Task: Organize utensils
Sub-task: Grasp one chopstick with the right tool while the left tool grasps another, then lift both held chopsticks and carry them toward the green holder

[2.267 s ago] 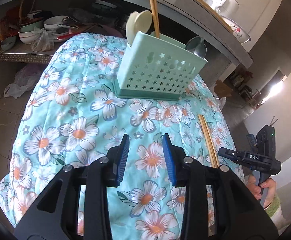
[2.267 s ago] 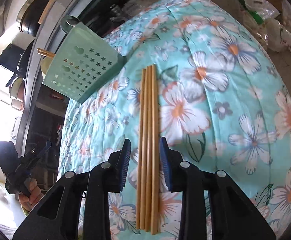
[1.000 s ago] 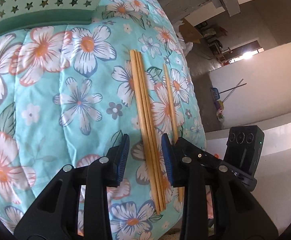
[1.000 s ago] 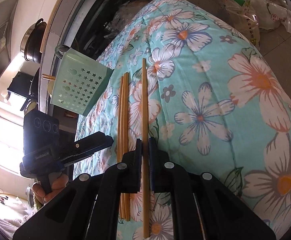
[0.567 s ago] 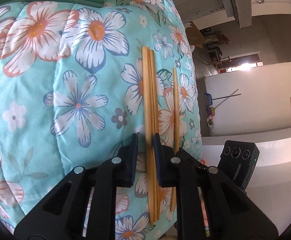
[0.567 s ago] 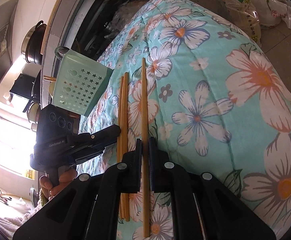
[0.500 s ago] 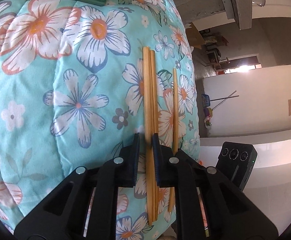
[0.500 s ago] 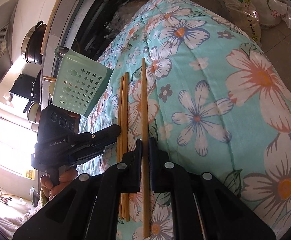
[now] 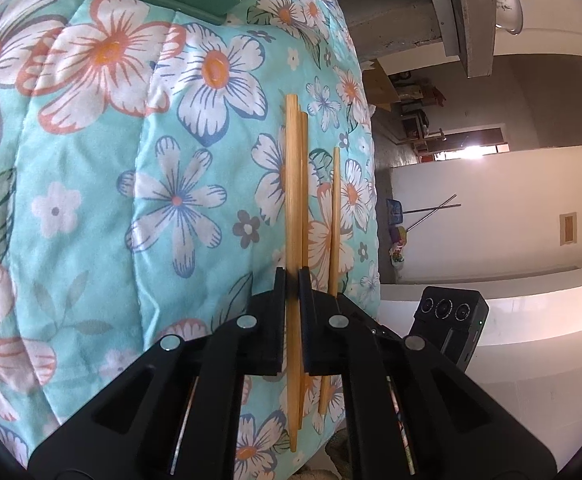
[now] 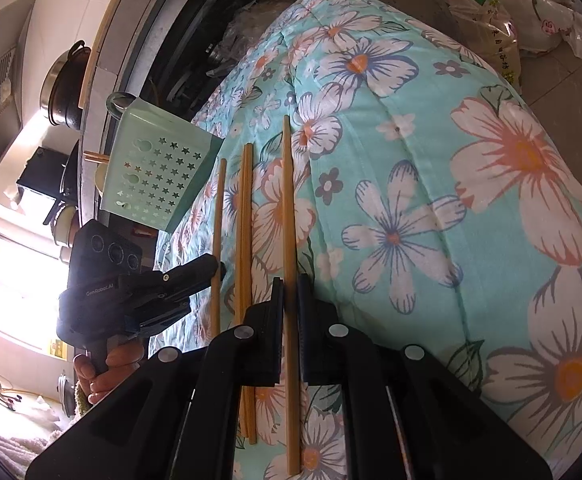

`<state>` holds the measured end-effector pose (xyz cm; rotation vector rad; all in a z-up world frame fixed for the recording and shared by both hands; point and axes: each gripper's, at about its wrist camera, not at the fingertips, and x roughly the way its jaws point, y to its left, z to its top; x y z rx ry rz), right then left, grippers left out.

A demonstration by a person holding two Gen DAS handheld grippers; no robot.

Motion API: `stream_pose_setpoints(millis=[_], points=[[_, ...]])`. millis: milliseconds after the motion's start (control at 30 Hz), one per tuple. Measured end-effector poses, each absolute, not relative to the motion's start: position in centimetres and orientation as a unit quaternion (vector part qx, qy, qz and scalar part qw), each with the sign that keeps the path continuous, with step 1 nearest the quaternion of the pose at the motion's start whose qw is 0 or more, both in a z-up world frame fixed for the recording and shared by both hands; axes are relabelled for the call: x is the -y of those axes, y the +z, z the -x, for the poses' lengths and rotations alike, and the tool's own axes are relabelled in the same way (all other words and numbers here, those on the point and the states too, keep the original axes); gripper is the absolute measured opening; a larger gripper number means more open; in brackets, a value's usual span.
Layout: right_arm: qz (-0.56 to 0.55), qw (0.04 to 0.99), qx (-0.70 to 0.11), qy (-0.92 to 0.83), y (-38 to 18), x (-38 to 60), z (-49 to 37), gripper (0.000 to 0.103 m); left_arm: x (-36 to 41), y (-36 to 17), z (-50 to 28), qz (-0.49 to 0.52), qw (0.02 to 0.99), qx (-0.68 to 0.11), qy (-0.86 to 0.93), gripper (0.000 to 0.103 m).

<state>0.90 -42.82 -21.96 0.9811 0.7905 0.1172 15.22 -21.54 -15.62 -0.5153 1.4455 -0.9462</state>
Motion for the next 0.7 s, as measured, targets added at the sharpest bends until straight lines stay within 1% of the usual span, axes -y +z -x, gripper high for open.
stream_pose_setpoints(millis=[200, 400, 600, 700], points=[[-0.457, 0.806, -0.372, 0.052, -21.8, 42.6, -1.3, 0.007, 16.9, -14.0, -14.3, 0.220, 0.655, -0.613, -0.383, 0.006], [-0.453, 0.806, -0.377, 0.052, -21.8, 42.4, -1.7, 0.007, 12.0, -13.0, -12.8, 0.168, 0.708, -0.605, -0.322, 0.006], [-0.446, 0.807, -0.385, 0.046, -21.5, 42.1, -2.0, 0.007, 10.4, -12.9, -12.1, 0.112, 0.739, -0.598, -0.290, 0.006], [-0.441, 0.807, -0.391, 0.040, -21.2, 42.0, -1.9, 0.007, 10.1, -12.7, -12.2, 0.102, 0.744, -0.594, -0.289, 0.006]])
